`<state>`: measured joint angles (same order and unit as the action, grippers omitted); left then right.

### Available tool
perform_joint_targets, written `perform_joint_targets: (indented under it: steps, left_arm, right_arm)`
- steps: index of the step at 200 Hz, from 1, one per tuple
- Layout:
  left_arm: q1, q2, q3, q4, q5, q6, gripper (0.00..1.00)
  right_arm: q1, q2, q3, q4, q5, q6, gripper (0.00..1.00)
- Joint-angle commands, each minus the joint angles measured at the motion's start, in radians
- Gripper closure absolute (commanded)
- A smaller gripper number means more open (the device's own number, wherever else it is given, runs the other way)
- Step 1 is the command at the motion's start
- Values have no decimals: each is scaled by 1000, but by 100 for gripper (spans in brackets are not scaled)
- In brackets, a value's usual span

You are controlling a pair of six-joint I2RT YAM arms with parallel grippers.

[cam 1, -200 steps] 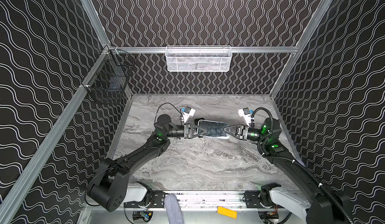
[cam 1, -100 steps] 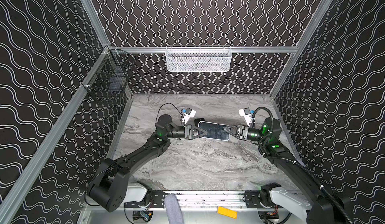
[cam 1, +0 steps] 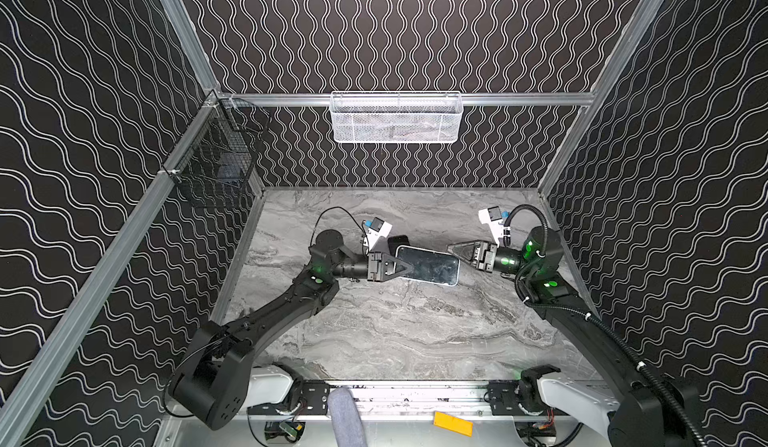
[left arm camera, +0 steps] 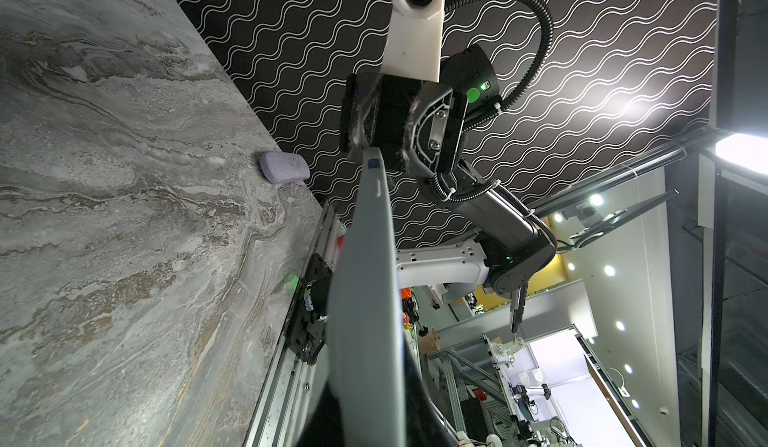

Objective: Put the phone into the phone case

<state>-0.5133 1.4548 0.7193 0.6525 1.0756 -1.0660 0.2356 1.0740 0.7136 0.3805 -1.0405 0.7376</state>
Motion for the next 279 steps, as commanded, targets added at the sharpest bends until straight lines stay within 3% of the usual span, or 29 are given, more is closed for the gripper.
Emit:
perform_joint_targets:
  steps: [1,54,125,157,165,175,199,235,279]
  left_arm:
    - [-1,-8,4,13,-10,21,100]
    - [-1,-13,19,-11,-26,39,100]
    - [-5,-8,32,-45,-35,57,100]
    - [-7,-29,51,-128,-34,112,100]
    - [-8,-35,57,-141,-29,119,100]
    - [-10,-38,66,-155,-14,129,100]
    - [-12,-45,89,-192,28,157,100]
    - [-13,-76,135,-369,63,287,100]
    - [-14,-78,157,-400,100,311,100]
  right_arm:
    - [1,-8,6,-45,-1,-69,65]
    - [2,-8,-21,-55,-33,-77,67]
    - [2,-34,-27,-66,-28,-76,96]
    - [2,-39,-23,-83,-26,-87,100]
    - [2,-40,-20,-94,-26,-98,94]
    - [2,-40,-13,-107,-32,-116,79]
    - [2,-16,26,-124,-117,-172,61]
    - [8,47,148,-322,-193,-364,55]
    - [74,114,207,-297,-276,-367,55]
